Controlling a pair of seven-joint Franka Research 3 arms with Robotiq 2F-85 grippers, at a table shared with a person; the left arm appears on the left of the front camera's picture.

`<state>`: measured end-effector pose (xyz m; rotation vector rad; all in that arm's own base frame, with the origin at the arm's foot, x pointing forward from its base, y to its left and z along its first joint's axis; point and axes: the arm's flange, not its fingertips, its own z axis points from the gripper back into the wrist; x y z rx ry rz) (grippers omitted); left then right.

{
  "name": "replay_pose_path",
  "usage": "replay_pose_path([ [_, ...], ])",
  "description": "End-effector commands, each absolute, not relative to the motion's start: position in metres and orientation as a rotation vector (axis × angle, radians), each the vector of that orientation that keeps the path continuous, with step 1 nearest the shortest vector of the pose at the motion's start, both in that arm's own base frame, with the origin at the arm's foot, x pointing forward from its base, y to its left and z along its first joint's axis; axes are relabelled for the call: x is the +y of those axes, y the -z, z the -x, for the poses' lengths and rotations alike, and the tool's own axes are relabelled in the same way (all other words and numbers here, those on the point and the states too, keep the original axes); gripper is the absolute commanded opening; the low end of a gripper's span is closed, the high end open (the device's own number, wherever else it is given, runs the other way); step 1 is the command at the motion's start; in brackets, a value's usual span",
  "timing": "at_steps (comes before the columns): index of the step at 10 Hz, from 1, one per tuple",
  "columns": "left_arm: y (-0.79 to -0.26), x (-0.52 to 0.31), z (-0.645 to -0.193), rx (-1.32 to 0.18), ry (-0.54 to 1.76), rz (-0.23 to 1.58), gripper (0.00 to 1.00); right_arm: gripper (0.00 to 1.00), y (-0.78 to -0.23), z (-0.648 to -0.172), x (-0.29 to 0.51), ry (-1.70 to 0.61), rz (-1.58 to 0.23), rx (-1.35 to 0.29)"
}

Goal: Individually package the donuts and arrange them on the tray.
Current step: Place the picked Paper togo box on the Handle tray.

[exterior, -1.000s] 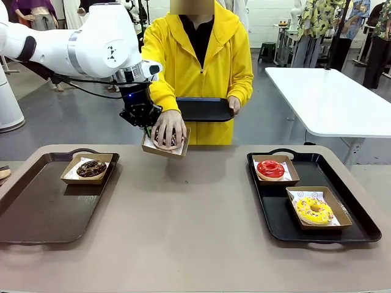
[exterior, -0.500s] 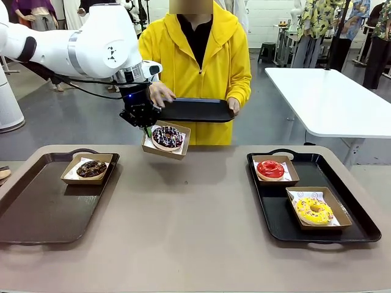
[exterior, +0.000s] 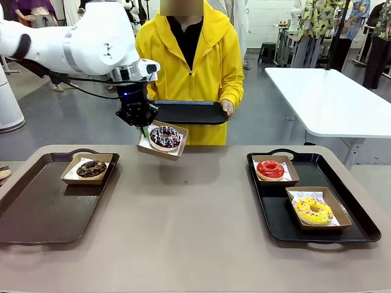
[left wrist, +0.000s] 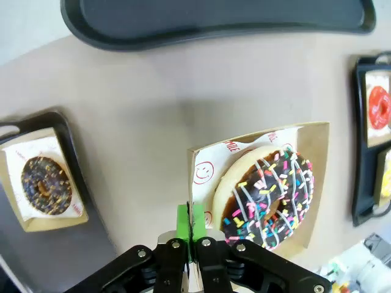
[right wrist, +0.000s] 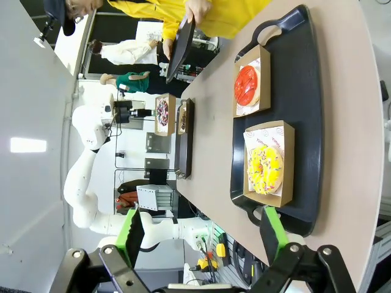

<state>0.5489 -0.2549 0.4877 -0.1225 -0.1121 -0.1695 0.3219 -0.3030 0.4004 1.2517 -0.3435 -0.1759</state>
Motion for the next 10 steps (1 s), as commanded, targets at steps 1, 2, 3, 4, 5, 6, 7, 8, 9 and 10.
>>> replay_pose_path([
  [1,-0.51,-0.197,-0.491,-0.085,0.215,0.109,0.01,1.0,-0.401,-0.32,-0.303,0.173,-1.261,-0.345],
  [2,-0.514,-0.172,-0.472,-0.091,0.205,0.096,0.01,1.0,-0.401,-0.32,-0.303,0.173,-1.261,-0.345],
  [3,-0.515,-0.149,-0.458,-0.07,0.209,0.108,0.01,1.0,-0.401,-0.32,-0.303,0.173,-1.261,-0.345],
  [4,-0.513,-0.124,-0.442,-0.062,0.195,0.089,0.01,1.0,-0.401,-0.32,-0.303,0.173,-1.261,-0.345],
  [5,-0.51,-0.102,-0.43,-0.058,0.174,0.083,0.01,1.0,-0.401,-0.32,-0.303,0.173,-1.261,-0.345],
  [6,-0.504,-0.082,-0.417,-0.064,0.144,0.035,0.01,1.0,-0.401,-0.32,-0.303,0.173,-1.261,-0.345],
  [7,-0.5,-0.066,-0.412,-0.051,0.11,-0.002,0.01,1.0,-0.401,-0.32,-0.303,0.173,-1.261,-0.345],
  [8,-0.499,-0.053,-0.411,-0.036,0.084,-0.021,0.01,1.0,-0.401,-0.32,-0.303,0.173,-1.261,-0.345],
  [9,-0.492,-0.04,-0.406,-0.023,0.054,-0.042,0.01,1.0,-0.401,-0.32,-0.303,0.173,-1.261,-0.345],
  [10,-0.487,-0.029,-0.4,-0.004,0.025,-0.067,0.01,1.0,-0.401,-0.32,-0.303,0.173,-1.261,-0.345],
])
